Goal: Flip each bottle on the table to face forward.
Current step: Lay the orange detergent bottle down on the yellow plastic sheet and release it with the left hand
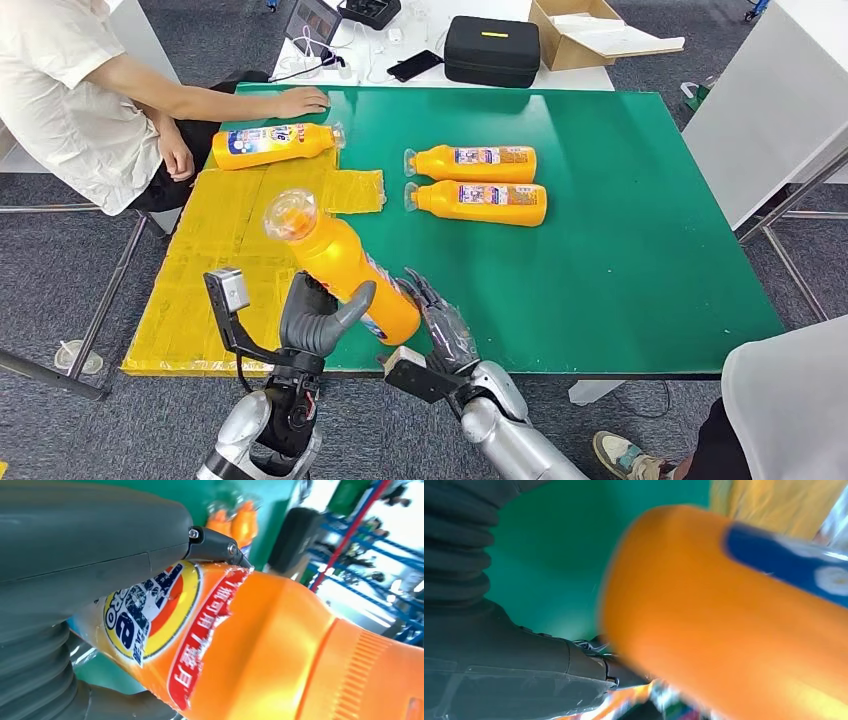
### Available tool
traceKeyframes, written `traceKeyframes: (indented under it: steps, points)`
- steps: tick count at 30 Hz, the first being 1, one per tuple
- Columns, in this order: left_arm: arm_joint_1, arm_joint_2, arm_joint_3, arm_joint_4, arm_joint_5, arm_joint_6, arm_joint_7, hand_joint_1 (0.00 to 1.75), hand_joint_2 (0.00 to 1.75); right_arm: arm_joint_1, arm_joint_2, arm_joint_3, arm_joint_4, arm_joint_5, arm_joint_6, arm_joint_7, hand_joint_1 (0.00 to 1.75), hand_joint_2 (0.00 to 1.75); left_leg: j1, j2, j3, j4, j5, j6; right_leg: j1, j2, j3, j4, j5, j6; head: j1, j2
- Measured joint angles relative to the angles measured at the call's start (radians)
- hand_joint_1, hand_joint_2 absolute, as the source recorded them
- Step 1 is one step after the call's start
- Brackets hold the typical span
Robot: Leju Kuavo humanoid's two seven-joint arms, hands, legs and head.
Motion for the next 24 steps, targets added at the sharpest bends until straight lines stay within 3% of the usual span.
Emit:
traceKeyframes:
  steps: [4,8,10,13,15,17,20,24]
  points:
    - [0.025,0.012,0.001,-0.029,-0.067,0.028,-0.033,1.75,1.75,0.03,-0.001,-0.057,-0.012,0.09,-0.155,-0.013,0.0,0.0,0.0,0.0,0.0,0.0,0.0,0.0,0.0,0.0,0.0,0.0,0.0,0.0,0.0,0.0]
    - [0.047,0.024,0.003,-0.057,-0.167,0.091,-0.06,1.75,1.75,0.073,0.019,-0.212,-0.067,0.2,-0.175,-0.094,0.0,0.0,0.0,0.0,-0.001,0.0,0.0,0.0,0.0,0.0,0.0,0.0,0.0,0.0,0.0,0.0]
    - [0.051,0.031,0.003,-0.062,-0.322,0.198,-0.076,1.75,1.75,0.094,0.038,-0.306,-0.1,0.227,-0.176,-0.147,0.0,0.0,0.0,0.0,-0.001,0.0,0.0,0.0,0.0,0.0,0.0,0.0,0.0,0.0,0.0,0.0]
    - [0.032,0.05,0.004,-0.026,-0.699,0.414,-0.071,1.75,1.75,0.114,0.061,-0.418,-0.152,0.226,-0.177,-0.188,0.0,0.0,0.0,0.0,0.0,0.0,0.0,0.0,0.0,0.0,0.0,0.0,0.0,0.0,0.0,0.0]
    - [0.015,0.063,0.008,0.009,-0.832,0.467,-0.063,1.75,1.75,0.117,0.068,-0.464,-0.176,0.222,-0.178,-0.193,0.0,0.0,0.0,0.0,0.0,0.0,0.001,0.0,0.0,0.0,0.0,0.0,0.0,0.0,0.0,0.0]
    - [0.005,0.07,0.009,0.033,-0.846,0.475,-0.061,1.75,1.75,0.119,0.074,-0.49,-0.192,0.222,-0.178,-0.195,0.0,0.0,0.0,0.0,0.0,0.0,0.001,0.0,0.0,0.0,0.0,0.0,0.0,0.0,0.0,0.0]
    - [-0.007,0.078,0.01,0.066,-0.911,0.499,-0.015,1.75,1.75,0.126,0.082,-0.516,-0.213,0.231,-0.178,-0.196,0.0,0.0,0.0,0.0,0.0,0.0,0.001,0.0,0.0,0.0,0.0,0.0,0.001,0.0,0.0,0.0]
    - [-0.046,0.087,0.046,0.152,-1.323,0.539,0.139,1.75,1.75,0.127,0.089,-0.524,-0.24,0.223,-0.178,-0.197,0.0,0.0,0.0,0.0,0.0,0.0,0.001,0.0,0.0,0.0,0.0,0.0,0.001,0.0,0.0,0.0]
